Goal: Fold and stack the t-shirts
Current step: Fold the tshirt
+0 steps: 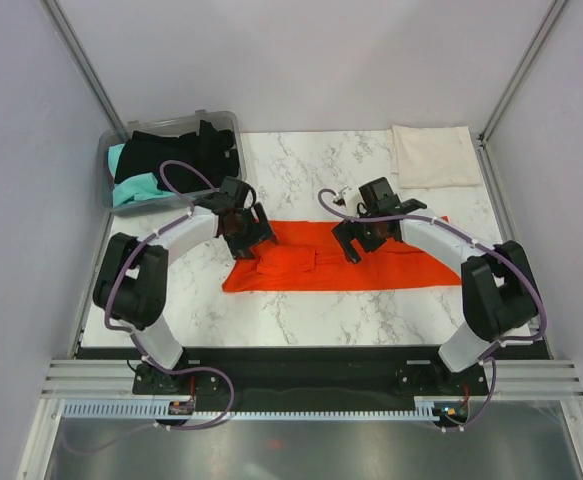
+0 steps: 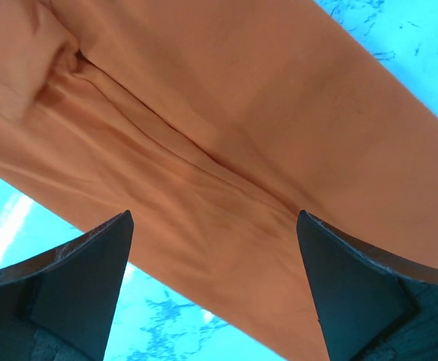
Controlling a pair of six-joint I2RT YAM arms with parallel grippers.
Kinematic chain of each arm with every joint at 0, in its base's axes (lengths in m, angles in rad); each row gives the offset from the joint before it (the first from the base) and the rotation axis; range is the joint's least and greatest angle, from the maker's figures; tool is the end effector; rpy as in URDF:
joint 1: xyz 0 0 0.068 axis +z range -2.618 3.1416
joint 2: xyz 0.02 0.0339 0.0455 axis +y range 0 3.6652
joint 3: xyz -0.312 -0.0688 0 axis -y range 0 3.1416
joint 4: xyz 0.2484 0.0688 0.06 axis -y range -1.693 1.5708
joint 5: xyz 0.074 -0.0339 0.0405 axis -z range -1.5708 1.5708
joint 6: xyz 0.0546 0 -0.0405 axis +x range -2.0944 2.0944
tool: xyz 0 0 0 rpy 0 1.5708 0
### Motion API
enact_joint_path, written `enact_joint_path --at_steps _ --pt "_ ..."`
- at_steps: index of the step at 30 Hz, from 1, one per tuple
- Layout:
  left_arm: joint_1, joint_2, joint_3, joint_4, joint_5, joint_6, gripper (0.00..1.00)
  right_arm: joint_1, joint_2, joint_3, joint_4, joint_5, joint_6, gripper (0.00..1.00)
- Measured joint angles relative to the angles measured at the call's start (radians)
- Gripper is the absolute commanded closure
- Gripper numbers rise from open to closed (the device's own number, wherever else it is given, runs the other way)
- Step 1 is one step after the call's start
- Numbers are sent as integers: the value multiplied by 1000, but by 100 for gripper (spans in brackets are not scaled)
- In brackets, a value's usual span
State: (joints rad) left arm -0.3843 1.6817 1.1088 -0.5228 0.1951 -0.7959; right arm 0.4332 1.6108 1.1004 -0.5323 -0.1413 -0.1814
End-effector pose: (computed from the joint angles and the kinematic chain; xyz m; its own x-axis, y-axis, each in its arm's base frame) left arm 0.3243 -0.1426 0.2259 -0.8983 -0.3928 -0.1969 -0.2742 0.8512 -0.4474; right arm 0.3081 0.1510 0.2456 -0.6845 -0.5134 -0.5176 -0.6136 0.7891 0.0287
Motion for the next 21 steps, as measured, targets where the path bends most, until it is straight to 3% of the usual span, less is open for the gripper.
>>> enact_joint_path --at_steps 11,21 --pt "-15 222 156 -7 -58 -38 20 -5 169 2 5 -21 -177 2" --pt "-22 428 449 -26 -35 7 24 -17 103 -92 81 -9 -158 2"
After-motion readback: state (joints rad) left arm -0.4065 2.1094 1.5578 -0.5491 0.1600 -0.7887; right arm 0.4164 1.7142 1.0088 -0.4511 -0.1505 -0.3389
